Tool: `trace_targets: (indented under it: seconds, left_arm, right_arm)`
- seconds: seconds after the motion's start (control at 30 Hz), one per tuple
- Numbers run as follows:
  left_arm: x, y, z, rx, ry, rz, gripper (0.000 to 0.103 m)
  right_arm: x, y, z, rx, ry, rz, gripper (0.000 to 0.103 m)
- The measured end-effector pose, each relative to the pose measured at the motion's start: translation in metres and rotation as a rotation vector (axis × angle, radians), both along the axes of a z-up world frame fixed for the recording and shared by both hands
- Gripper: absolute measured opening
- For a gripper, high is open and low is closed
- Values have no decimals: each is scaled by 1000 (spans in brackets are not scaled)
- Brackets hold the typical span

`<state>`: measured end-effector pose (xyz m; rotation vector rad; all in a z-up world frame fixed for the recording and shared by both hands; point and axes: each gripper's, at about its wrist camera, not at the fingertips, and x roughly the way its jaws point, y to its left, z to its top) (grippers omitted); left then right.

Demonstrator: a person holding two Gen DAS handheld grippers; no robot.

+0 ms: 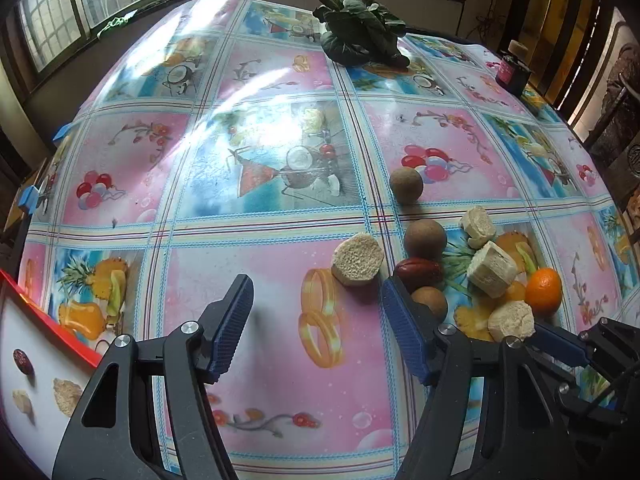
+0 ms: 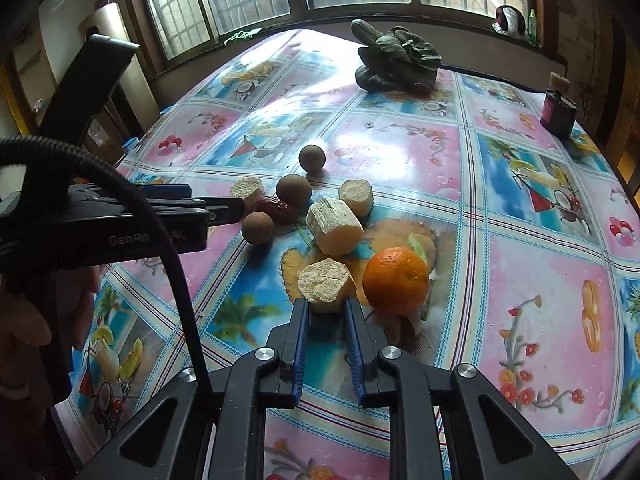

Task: Organize fruits
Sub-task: 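Grasp a round bread slice with the left tool while the right tool grasps a pale bread chunk, then place the bread slice in the tray with the left tool while the right tool places the bread chunk there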

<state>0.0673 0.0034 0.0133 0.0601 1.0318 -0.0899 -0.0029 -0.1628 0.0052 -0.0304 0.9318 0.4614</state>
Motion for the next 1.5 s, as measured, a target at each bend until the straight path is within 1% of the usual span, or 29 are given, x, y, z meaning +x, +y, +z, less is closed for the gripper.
trace_targets:
  seconds: [0.13, 0.2, 0.27, 0.3, 0.33, 0.4, 0.47, 0.57, 0.67, 0.73, 0.83, 0.87, 0.93, 0.97, 1.03, 1.07, 1.1, 1.17, 1.23, 1.27, 1.3, 1.4, 1.5]
  left_arm:
    - [9, -3, -1, -14, -7, -4, 68]
    - [11, -3, -3, -21, -6, -5, 68]
    - [8, -3, -4, -10, -25, -13, 66]
    - [6, -4, -3, -13, -33, -19, 58]
    - [5, -4, -2, -14, -37, -22, 44]
    - [1, -1, 0, -25, -33, -25, 27]
    - [-2, 2, 1, -48, -20, -33, 27]
    - [-13, 8, 5, -56, -25, -30, 27]
    - [-28, 15, 15, -58, -41, -27, 27]
    - [-38, 21, 20, -61, -49, -20, 27]
    - [-47, 28, 24, -65, -51, -9, 27]
    - [-50, 30, 25, -64, -56, -7, 27]
    - [-54, 33, 28, -63, -61, -4, 27]
    - [-56, 34, 29, -66, -63, -4, 27]
    - [-59, 36, 30, -70, -65, -5, 27]
    - [-61, 37, 31, -72, -66, -3, 27]
    - [-62, 38, 32, -73, -67, -2, 27]
    - [-66, 40, 34, -74, -68, 1, 27]
    - [-69, 43, 37, -76, -69, 5, 27]
    - [-71, 46, 39, -77, -72, 9, 27]
    - [-73, 49, 41, -77, -75, 15, 27]
    - [-79, 58, 49, -89, -83, 29, 27]
    - [-88, 73, 58, -87, -98, 45, 27]
  right_arm:
    - [2, -3, 0, 31, 0, 0, 18]
    - [2, -3, 0, 30, -5, 1, 18]
    - [2, -2, 0, 21, -8, 2, 18]
    - [1, -1, 0, 14, -9, 2, 18]
    - [-1, 0, 1, 10, -10, 2, 18]
    - [-2, 2, 1, 8, -10, 3, 17]
    - [-3, 2, 1, 13, -5, 3, 16]
    - [-5, 3, 4, 26, -9, 8, 15]
    - [-8, 3, 9, 58, -14, 14, 8]
    - [-11, 5, 12, 64, -21, 24, 8]
    - [-11, 10, 8, 17, -4, 22, 8]
    - [-10, 8, 7, 18, -5, 9, 8]
    - [-11, 4, 11, 61, -20, -8, 9]
    - [-11, 4, 12, 67, -18, 0, 13]
    - [-12, 7, 14, 46, -34, 4, 29]
    - [-11, 9, 15, 40, -40, 11, 44]
    - [-10, 11, 14, 38, -38, 20, 45]
    - [-5, 17, 10, 16, -34, 24, 45]
    - [0, 24, 2, -34, -18, 24, 33]
    - [1, 26, -1, -58, -30, 19, 28]
    - [1, 26, -1, -67, -43, 14, 28]
    - [1, 25, 2, -48, -26, 4, 28]
    - [-8, 28, 14, -20, -51, 12, 27]
